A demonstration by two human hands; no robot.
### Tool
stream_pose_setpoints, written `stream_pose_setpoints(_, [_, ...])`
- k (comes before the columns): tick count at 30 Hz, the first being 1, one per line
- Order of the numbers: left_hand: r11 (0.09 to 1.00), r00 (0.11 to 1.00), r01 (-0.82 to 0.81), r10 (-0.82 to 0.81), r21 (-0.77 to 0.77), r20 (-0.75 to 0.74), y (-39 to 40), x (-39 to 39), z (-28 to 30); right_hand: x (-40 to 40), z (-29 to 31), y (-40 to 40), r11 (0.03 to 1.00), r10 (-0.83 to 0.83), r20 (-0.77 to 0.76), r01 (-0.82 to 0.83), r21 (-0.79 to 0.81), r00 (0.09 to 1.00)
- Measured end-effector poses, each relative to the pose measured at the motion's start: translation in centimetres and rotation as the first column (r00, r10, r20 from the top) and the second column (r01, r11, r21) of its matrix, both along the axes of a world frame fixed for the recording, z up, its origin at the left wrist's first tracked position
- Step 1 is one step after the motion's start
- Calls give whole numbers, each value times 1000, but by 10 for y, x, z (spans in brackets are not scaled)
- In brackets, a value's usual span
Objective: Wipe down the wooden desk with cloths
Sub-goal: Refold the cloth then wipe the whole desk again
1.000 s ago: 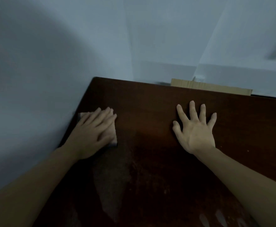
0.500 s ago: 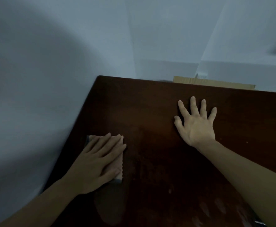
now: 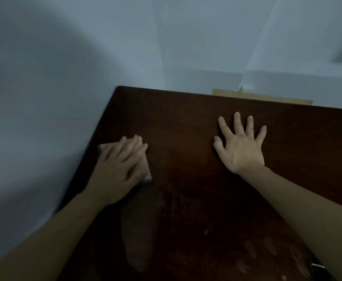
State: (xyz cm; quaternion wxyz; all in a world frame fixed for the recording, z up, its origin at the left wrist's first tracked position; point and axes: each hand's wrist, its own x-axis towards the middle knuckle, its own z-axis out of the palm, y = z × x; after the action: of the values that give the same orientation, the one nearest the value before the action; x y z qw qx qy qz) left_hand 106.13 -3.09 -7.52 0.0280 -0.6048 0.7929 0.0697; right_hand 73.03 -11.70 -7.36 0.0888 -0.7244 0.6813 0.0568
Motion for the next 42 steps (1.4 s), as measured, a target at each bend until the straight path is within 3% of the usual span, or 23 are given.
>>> stream_pose_setpoints(5, [978, 978, 209, -209, 0, 18, 54, -22, 2, 0, 1, 2, 1000, -8, -6, 8, 3, 1000])
stream_pose_setpoints(9, [964, 964, 266, -266, 9, 14, 59, -19, 1, -1, -1, 1, 1000, -14, -7, 14, 6, 1000])
stream_pose_setpoints(16, [1000, 1000, 8, -8, 8, 11, -22, -47, -2, -2, -1, 1, 1000, -20, 9, 20, -18, 1000])
stream_pose_setpoints(20, [999, 1000, -27, 27, 43, 8, -29, -68, 0, -2, -2, 0, 1000, -13, 19, 14, -16, 1000])
stream_pose_setpoints(26, [929, 931, 364, -361, 74, -44, 47, -78, 10, -2, 0, 1, 1000, -20, 21, 21, -15, 1000])
stream_pose_setpoints(29, [881, 884, 467, -467, 76, -20, 72, -69, 5, -3, 1, 2, 1000, -26, 16, 26, -7, 1000])
stream_pose_setpoints(32, [907, 910, 414, -410, 84, -59, 54, -66, 5, -5, -1, 2, 1000, -20, 18, 21, -17, 1000])
stream_pose_setpoints(38, [997, 997, 75, -75, 34, -3, 0, -94, 2, -8, 2, 0, 1000, -2, 64, 3, -10, 998])
stream_pose_setpoints(42, [997, 998, 52, -49, 61, -38, 11, -117, 5, -13, 10, -1, 999, -31, 237, 33, -7, 971])
